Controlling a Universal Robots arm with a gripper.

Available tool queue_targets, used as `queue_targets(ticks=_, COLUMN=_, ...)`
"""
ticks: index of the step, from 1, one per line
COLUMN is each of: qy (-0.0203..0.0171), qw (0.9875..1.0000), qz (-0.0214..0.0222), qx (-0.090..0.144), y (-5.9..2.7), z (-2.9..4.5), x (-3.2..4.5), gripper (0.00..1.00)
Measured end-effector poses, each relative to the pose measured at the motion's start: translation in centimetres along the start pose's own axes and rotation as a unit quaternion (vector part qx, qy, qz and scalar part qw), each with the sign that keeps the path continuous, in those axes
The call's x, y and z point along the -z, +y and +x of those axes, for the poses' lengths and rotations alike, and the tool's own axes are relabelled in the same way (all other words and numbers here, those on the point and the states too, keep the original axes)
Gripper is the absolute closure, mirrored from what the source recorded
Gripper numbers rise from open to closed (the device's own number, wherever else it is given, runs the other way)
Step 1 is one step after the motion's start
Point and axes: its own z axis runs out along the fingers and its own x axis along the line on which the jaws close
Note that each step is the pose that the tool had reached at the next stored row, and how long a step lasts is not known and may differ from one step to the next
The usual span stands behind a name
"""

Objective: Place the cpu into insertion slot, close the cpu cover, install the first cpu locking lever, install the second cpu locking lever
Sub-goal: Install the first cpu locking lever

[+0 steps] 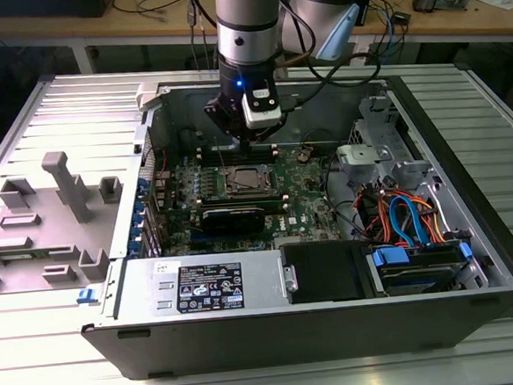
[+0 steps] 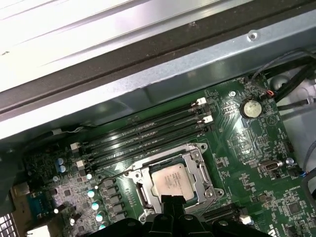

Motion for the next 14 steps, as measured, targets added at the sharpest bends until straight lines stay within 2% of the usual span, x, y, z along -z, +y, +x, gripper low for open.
queue_targets(ticks=3, qy=-0.0010, qw=0.9997, qz=-0.0001, qx=0.024, y=-0.01, z=0.01, x=0.01, gripper=0.89)
queue_targets(ticks=6, qy=-0.0008, qw=0.9982, qz=0.0003, qx=0.060, y=-0.01, z=0.01, x=0.01, gripper=0.89)
queue_targets(ticks=7, qy=-0.0007, qw=0.9972, qz=0.0004, qx=0.074, y=-0.01, z=0.02, x=0.00, gripper=0.89)
queue_targets(ticks=10, qy=-0.0007, qw=0.9964, qz=0.0004, qx=0.084, y=-0.09, z=0.26, x=0.00, gripper=0.89)
queue_targets(ticks=14, qy=-0.0007, qw=0.9961, qz=0.0004, qx=0.088, y=-0.23, z=0.68, x=-0.01, gripper=0.89)
